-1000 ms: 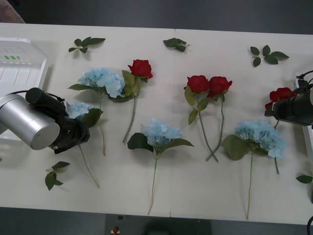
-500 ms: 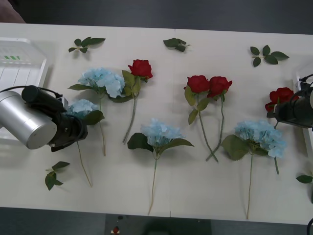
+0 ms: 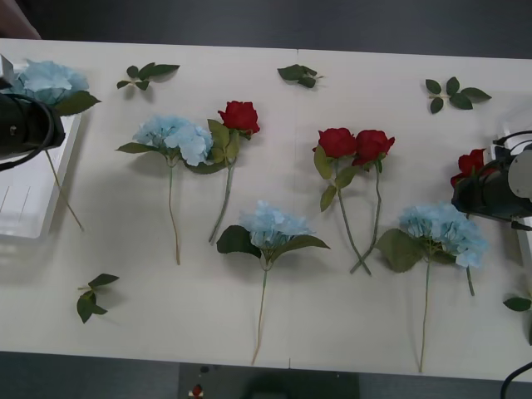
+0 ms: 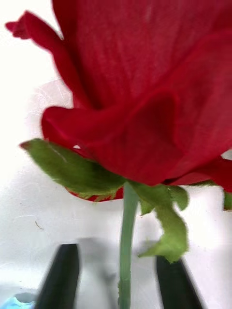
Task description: Put the red flowers into the right box and the blue flowers into the left box
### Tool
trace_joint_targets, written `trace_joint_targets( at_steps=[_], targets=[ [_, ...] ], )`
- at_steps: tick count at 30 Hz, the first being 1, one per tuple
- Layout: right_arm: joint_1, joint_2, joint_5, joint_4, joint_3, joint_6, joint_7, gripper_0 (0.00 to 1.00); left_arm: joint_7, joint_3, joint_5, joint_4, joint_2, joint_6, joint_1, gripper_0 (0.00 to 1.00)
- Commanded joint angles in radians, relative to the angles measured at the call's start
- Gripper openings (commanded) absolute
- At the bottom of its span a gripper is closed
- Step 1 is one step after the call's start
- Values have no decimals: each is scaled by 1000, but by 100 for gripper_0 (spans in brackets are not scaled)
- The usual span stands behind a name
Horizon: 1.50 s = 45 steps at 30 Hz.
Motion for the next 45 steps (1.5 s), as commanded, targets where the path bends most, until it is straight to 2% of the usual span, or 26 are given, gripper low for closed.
trace_joint_targets(
  at_steps=[1,7,11,22,29,35,36,37,39,41,42,43,45],
  targets=[
    [-18,-3,7,-12,2,-2,-35,0,-105,-16,-14,121,23,-76,-89,0],
    [-18,-8,12,-24,2,-4,-31,0,-216,-12,-16,336,23,-201,-127,0],
    [-18,-15,13,-44,2,-11,-29,0,-223,15,-48,419,29,-224,-127,0],
    [-71,-75,-13,-60,-1,12,-20,0,-262,74,-137,588,29,-257,-127,0],
    [-143,-126,-27,-67,-35,111,-11,0,-340,74,-146,692,29,-315,-127,0],
    [-207,-181,-34,-66,-69,190,11,0,-363,74,-146,726,27,-338,-127,0],
    [-213,-189,-34,-66,-77,197,12,0,-366,74,-145,726,26,-338,-127,4],
    [-218,-201,-34,-67,-89,208,17,0,-368,74,-145,726,21,-338,-127,26],
    [-222,-224,-37,-66,-109,220,24,0,-369,74,-145,726,21,-342,-127,62],
    [-221,-247,-39,-66,-127,226,32,0,-371,73,-145,726,15,-350,-127,85],
    [-222,-255,-39,-66,-133,231,34,0,-371,74,-145,726,15,-352,-127,90],
    [-221,-265,-37,-66,-149,243,37,0,-369,74,-145,726,13,-355,-127,99],
    [-221,-285,-31,-66,-184,271,41,0,-371,73,-139,726,13,-356,-127,100]
  ],
)
